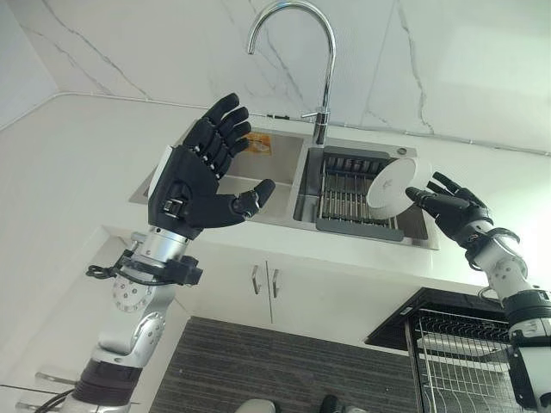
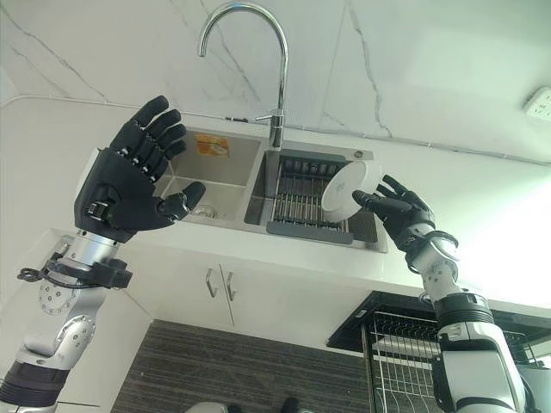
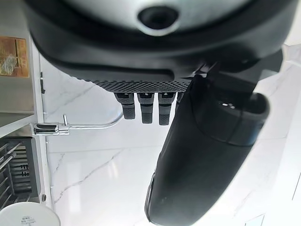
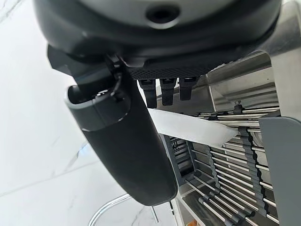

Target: Place the dishes in the dishwasher.

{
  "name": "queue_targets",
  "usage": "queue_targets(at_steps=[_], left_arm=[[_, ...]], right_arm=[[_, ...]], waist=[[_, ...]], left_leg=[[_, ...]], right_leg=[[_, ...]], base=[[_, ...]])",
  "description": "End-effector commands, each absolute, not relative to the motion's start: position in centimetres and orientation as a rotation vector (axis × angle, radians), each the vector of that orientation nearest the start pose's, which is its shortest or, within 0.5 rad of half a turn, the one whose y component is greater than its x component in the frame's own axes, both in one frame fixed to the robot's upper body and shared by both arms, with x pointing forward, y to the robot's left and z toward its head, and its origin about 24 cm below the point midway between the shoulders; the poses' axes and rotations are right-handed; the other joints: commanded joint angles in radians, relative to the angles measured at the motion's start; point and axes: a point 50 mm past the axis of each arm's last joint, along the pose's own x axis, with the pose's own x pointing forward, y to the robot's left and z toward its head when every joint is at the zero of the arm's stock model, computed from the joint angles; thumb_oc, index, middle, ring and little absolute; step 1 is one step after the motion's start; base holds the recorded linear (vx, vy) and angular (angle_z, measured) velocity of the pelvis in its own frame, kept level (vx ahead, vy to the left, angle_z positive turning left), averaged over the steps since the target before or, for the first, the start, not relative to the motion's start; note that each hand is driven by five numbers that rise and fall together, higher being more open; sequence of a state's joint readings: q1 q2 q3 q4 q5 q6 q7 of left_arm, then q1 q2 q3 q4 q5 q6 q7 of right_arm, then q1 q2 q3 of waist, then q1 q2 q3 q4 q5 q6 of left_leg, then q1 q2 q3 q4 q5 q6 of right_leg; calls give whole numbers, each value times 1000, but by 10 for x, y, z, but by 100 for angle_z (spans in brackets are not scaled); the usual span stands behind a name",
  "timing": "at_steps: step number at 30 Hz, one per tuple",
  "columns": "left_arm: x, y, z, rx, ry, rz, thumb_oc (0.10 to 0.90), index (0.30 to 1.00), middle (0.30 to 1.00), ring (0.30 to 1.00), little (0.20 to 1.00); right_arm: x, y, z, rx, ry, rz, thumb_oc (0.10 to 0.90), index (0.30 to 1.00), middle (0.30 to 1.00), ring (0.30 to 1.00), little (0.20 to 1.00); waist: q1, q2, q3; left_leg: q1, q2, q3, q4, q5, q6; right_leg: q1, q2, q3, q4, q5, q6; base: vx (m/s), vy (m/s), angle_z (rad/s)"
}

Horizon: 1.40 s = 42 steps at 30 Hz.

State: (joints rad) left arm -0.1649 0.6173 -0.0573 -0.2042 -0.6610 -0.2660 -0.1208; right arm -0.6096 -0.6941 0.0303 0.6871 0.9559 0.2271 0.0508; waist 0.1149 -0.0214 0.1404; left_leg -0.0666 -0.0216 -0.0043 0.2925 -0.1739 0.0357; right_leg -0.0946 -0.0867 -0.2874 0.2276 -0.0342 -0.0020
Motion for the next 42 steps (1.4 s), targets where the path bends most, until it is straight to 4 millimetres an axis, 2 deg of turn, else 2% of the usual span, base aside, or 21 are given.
queue_targets(at_steps=[1, 15, 42], left_arm=[[254, 198, 210, -5, -730, -395, 800, 900, 900, 900, 900], [255, 198, 209, 8, -711, -397, 800, 900, 900, 900, 900], [256, 200, 213, 22, -705, -401, 800, 900, 900, 900, 900]], right_arm=[[362, -304, 177, 357, -65, -99, 800, 900, 900, 900, 900], [363, -303, 170, 395, -36, -105, 800, 900, 900, 900, 900], [366, -312, 175, 405, -29, -145, 800, 900, 900, 900, 900]], waist=[[8, -10, -102], [13, -10, -99], [22, -6, -96]], left_leg=[[19, 38, 96, 7, -77, -42], [22, 39, 96, 7, -77, -42], [23, 50, 90, 7, -68, -53]], right_leg=[[51, -12, 25, 72, -157, 75], [58, -15, 18, 72, -157, 75], [74, -15, -2, 72, -169, 65]], base=[[0, 0, 0], [3, -3, 2], [0, -1, 0]])
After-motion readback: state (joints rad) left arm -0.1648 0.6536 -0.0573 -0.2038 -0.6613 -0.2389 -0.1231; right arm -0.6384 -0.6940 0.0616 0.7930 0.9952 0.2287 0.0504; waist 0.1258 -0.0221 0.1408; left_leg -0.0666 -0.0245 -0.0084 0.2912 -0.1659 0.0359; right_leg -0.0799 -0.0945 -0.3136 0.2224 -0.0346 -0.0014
